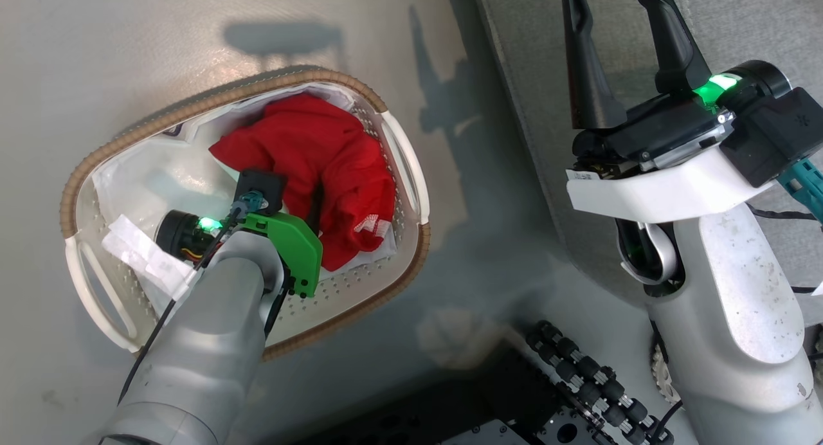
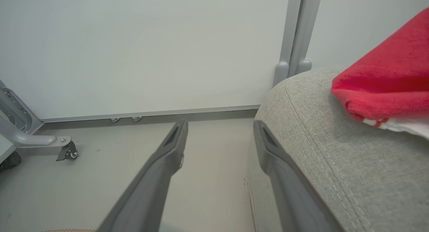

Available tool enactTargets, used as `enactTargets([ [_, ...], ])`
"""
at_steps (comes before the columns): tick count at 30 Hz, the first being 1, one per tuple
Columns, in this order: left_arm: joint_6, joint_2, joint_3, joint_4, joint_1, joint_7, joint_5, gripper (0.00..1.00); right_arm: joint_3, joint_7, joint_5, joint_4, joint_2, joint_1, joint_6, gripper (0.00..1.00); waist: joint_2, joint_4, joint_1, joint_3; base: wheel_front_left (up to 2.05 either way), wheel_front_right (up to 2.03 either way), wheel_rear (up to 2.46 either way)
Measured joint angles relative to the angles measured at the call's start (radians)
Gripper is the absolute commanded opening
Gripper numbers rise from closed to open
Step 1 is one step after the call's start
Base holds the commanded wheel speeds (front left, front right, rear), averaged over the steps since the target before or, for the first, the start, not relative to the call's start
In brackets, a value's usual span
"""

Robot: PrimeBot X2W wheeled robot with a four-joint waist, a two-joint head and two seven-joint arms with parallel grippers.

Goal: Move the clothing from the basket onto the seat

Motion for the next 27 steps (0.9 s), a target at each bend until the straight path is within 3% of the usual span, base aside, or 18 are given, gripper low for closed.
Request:
enactTargets([
  [8, 0.0, 0.0, -0.073, -0.006, -0.012, 0.013, -0.048, 1.0, 0.002, 0.0, -0.016, -0.011, 0.0, 0.0, 0.0, 1.0, 0.0, 0.027, 0.0, 0.012, 0.01, 0.01, 0.01],
  [10, -0.002, 0.001, -0.092, -0.016, -0.017, 0.007, -0.067, 0.0, 0.003, 0.0, -0.017, -0.011, 0.0, 0.0, 0.0, 1.0, 0.0, 0.029, 0.0, 0.011, 0.0, 0.0, 0.0],
  [20, -0.011, 0.001, -0.146, -0.038, -0.012, -0.02, -0.13, 0.0, 0.004, 0.0, -0.009, 0.022, 0.0, 0.001, 0.0, 1.0, 0.0, 0.03, 0.0, -0.036, 0.0, 0.0, 0.0],
  [27, -0.013, 0.0, -0.122, -0.1, 0.052, -0.024, -0.15, 0.0, 0.005, 0.0, -0.002, 0.068, 0.0, 0.016, 0.0, 1.0, 0.0, 0.036, 0.0, -0.111, 0.0, 0.0, 0.0],
])
